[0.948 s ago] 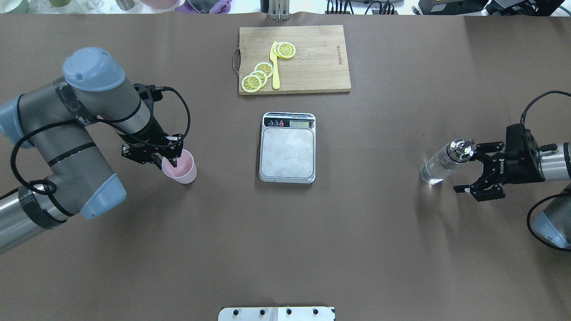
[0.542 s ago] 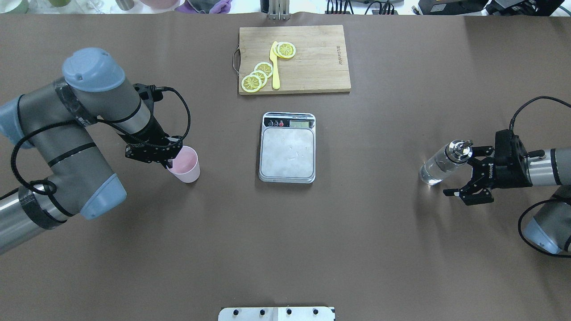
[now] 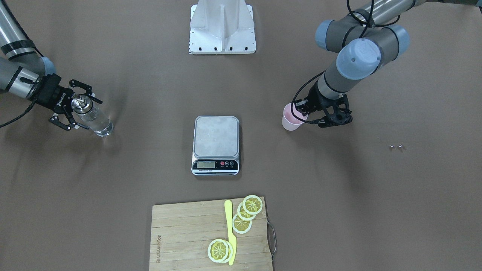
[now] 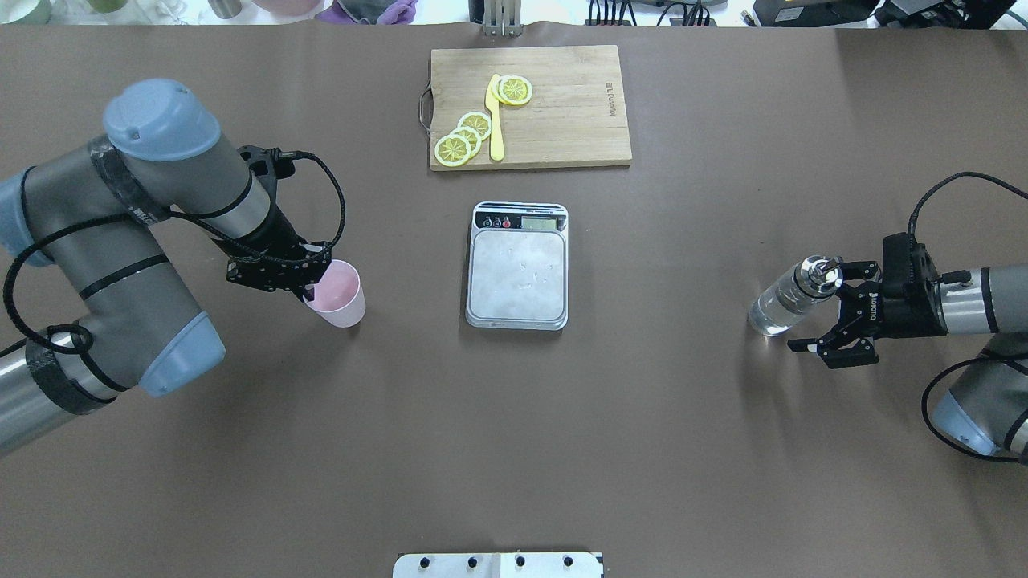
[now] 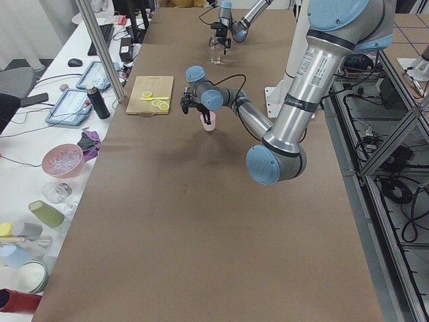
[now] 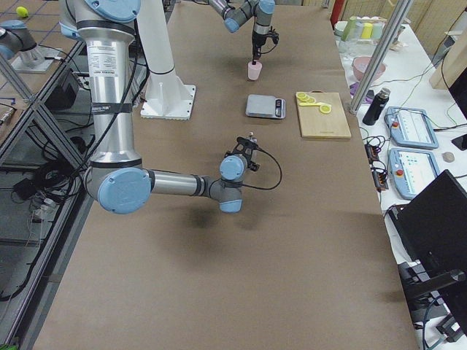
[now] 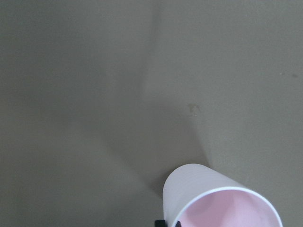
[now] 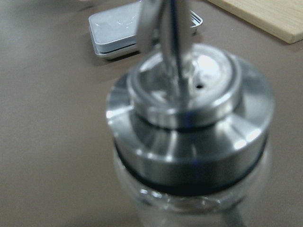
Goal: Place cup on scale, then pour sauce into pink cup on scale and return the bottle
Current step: 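Carry the pink cup onto the scale tray while the right lifts the bottle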
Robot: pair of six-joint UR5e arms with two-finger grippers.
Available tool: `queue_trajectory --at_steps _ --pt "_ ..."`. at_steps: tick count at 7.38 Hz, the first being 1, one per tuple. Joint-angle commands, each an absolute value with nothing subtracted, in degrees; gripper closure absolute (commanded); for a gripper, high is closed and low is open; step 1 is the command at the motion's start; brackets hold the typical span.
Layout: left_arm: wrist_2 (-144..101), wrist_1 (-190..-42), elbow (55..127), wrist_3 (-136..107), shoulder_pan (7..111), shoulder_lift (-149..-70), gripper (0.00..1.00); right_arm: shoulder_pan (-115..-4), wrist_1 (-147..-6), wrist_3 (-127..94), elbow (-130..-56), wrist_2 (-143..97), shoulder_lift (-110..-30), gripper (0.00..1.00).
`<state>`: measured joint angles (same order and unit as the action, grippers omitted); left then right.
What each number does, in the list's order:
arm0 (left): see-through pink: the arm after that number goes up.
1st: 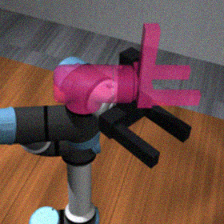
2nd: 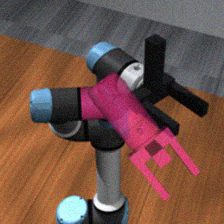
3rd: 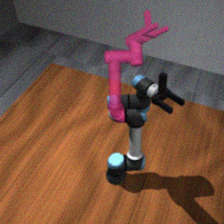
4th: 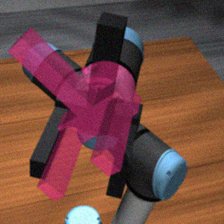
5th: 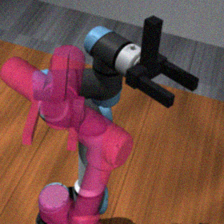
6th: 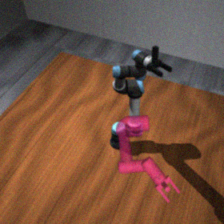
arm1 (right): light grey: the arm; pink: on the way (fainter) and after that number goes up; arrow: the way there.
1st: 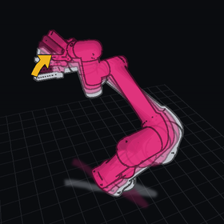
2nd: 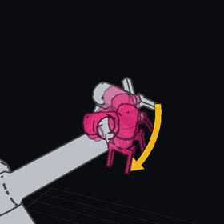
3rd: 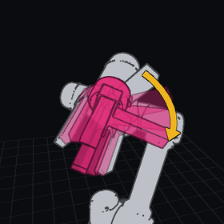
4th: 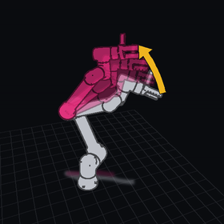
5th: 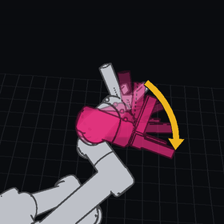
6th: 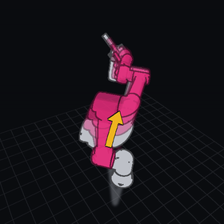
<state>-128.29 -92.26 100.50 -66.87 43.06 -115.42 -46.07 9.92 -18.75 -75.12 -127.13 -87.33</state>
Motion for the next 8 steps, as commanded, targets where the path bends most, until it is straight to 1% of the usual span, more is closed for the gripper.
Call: queue_trajectory --at_steps 1,3,4,5,6,7,8 --pt "-128.4 -86.2 101.7 -68.5 43.7 -119.1 1.00 -46.1 10.2 -18.7 -75.1 -126.2 -86.4 0.00" --pt "-128.4 -82.1 101.6 -73.0 43.7 -123.3 1.00 -46.1 11.8 -18.8 -74.8 -125.3 -86.3 0.00" --pt "-128.4 -82.0 100.8 -75.2 43.8 -125.0 1.00 -46.1 11.9 -18.7 -74.8 -125.3 -86.3 0.05" --pt "-128.8 -81.8 98.7 -77.4 43.8 -127.2 1.00 -46.1 11.9 -18.7 -74.8 -125.3 -86.3 0.22" --pt "-130.8 -81.7 96.5 -79.3 44.0 -129.8 1.00 -46.1 12.5 -18.8 -74.8 -125.2 -86.3 0.32" --pt "-130.9 -81.7 94.0 -80.8 44.0 -132.6 1.00 -46.1 12.7 -18.8 -74.8 -125.2 -86.2 0.35" --pt "-131.0 -81.8 90.6 -82.2 44.0 -135.9 1.00 -46.1 12.7 -18.8 -75.0 -125.2 -86.2 0.36"
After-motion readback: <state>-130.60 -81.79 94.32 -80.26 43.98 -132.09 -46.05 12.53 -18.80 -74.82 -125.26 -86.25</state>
